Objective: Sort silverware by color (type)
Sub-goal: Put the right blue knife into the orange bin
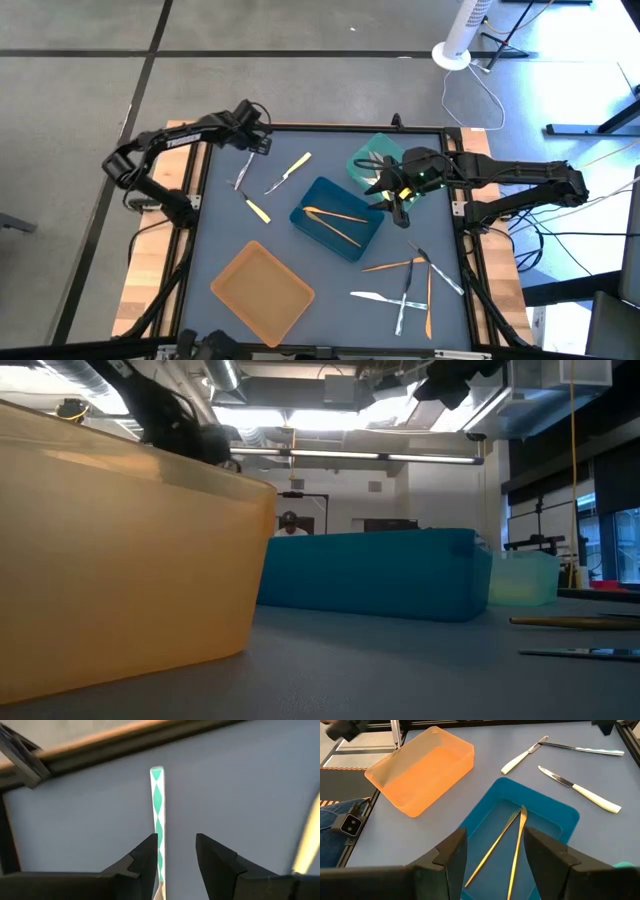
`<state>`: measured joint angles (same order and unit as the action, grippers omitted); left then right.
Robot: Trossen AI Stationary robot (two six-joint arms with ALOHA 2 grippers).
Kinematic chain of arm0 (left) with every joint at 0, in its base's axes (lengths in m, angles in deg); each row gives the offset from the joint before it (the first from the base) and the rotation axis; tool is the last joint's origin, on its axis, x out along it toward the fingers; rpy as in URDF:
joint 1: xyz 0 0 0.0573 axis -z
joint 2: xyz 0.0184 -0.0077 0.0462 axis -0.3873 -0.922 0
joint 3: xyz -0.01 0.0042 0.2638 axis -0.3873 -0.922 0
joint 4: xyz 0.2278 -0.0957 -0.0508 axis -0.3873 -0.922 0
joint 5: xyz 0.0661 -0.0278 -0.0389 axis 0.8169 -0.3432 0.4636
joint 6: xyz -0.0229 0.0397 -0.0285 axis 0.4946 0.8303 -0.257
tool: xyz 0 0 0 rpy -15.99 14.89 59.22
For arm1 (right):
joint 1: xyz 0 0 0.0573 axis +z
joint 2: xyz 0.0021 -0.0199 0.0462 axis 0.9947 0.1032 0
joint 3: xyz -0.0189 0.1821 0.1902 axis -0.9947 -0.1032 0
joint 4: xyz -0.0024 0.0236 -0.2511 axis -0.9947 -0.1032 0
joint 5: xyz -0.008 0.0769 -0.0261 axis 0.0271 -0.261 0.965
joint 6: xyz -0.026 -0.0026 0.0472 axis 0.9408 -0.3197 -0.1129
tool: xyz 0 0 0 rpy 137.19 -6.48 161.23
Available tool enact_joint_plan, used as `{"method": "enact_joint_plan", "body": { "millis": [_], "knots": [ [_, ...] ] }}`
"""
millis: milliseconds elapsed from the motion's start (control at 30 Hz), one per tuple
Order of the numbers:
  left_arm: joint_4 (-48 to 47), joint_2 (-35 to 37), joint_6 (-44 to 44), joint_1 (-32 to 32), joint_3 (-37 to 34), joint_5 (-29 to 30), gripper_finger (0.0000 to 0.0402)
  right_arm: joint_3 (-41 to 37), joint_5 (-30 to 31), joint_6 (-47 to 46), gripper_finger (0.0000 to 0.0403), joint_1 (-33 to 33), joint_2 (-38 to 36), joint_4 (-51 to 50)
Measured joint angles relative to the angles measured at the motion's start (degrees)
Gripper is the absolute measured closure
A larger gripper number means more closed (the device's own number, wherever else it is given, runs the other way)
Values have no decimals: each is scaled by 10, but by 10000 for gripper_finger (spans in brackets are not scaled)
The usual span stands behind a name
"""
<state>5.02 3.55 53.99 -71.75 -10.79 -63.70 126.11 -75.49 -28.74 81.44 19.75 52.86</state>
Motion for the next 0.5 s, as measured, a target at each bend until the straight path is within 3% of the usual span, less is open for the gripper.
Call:
{"method": "enact_joint_plan", "body": {
  "millis": [500],
  "knots": [
    [2,-93,14,-18,0,-16,274,0,0,0,219,0,0,0]
  ]
}}
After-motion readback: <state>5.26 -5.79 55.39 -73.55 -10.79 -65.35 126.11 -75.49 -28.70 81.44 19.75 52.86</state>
